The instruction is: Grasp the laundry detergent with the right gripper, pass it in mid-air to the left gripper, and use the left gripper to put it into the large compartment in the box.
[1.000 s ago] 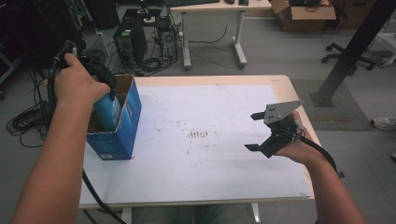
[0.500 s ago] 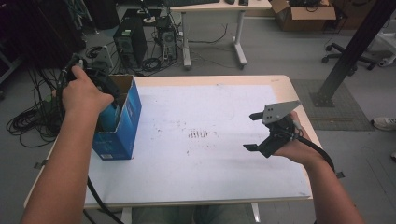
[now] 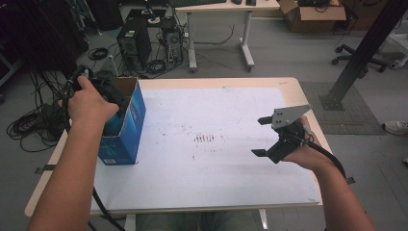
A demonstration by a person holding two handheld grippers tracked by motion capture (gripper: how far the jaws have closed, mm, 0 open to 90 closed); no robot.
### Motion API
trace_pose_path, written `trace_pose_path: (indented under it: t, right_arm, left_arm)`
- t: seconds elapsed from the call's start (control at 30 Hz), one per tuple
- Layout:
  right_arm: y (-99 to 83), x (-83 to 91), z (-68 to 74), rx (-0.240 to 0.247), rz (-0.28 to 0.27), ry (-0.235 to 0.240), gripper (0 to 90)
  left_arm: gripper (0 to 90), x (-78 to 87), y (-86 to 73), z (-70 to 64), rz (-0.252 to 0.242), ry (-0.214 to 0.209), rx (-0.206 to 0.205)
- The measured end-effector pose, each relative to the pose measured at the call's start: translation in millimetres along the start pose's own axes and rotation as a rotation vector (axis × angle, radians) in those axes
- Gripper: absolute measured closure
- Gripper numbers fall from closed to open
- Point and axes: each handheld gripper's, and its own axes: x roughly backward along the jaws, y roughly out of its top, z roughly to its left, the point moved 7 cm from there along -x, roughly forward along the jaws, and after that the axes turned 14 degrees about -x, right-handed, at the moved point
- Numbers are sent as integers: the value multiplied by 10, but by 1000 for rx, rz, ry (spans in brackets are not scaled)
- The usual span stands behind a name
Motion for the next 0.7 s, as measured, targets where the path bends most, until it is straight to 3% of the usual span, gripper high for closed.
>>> trace_pose_path:
  t: [0.7]
  right_arm:
    - [7,-3,2,-1,-7,1,7]
  left_arm:
    - [377,-236,-44,26,24,-18,3]
